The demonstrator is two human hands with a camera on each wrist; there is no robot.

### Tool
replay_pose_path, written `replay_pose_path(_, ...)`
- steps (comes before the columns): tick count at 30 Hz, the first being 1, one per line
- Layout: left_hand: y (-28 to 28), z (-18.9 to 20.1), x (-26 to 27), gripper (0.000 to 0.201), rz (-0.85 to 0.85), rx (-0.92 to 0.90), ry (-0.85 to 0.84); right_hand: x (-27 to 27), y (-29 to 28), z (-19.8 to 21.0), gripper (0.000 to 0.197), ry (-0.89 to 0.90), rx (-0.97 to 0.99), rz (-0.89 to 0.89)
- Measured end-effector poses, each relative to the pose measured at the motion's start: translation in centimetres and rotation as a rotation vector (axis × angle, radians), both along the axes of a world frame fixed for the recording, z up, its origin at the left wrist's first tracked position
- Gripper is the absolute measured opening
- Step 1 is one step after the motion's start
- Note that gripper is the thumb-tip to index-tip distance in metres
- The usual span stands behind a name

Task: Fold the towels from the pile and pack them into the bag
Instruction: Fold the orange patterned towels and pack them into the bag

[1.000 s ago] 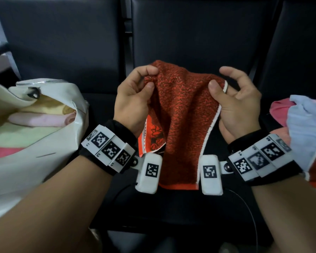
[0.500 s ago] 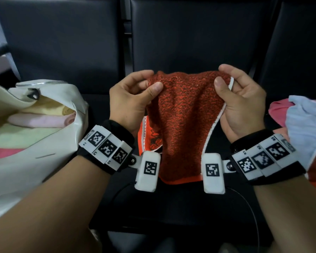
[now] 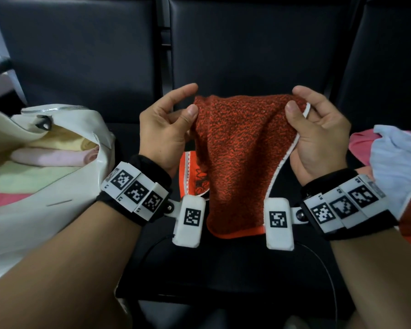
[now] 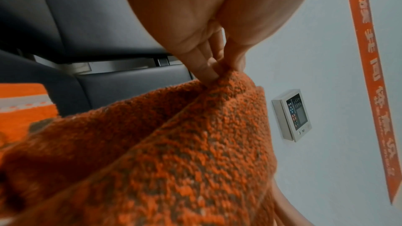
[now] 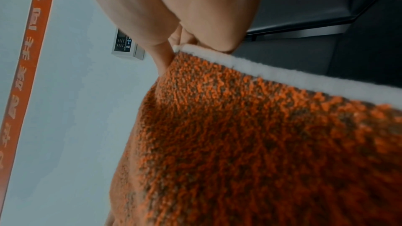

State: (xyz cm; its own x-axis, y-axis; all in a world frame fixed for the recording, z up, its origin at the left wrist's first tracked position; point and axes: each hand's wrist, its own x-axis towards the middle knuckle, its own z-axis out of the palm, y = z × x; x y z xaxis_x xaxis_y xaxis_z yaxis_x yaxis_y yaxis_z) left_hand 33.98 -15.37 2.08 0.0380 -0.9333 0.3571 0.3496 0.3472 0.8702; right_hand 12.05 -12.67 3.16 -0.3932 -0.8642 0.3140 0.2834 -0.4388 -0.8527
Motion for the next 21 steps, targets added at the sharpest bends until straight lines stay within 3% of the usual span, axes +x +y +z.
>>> replay_pose_path(5, 0.12, 0.24, -0.24, 0.033, -0.038, 0.044, -0.007, 0.07, 0.02, 0.04, 0.023, 0.013, -0.005, -0.007)
replay_pose_path(9, 0.36, 0.49, -0.74, 0.014, -0.052, 0.057, -0.029, 0.0, 0.11, 0.13, 0.02, 0.025, 0.013, 0.005)
replay_pose_path(21, 0.43, 0.69, -0.29, 0.024, -0.041, -0.022, 0.085, -0.55, 0.41, 0.54, 0.029, 0.022, 0.003, 0.002)
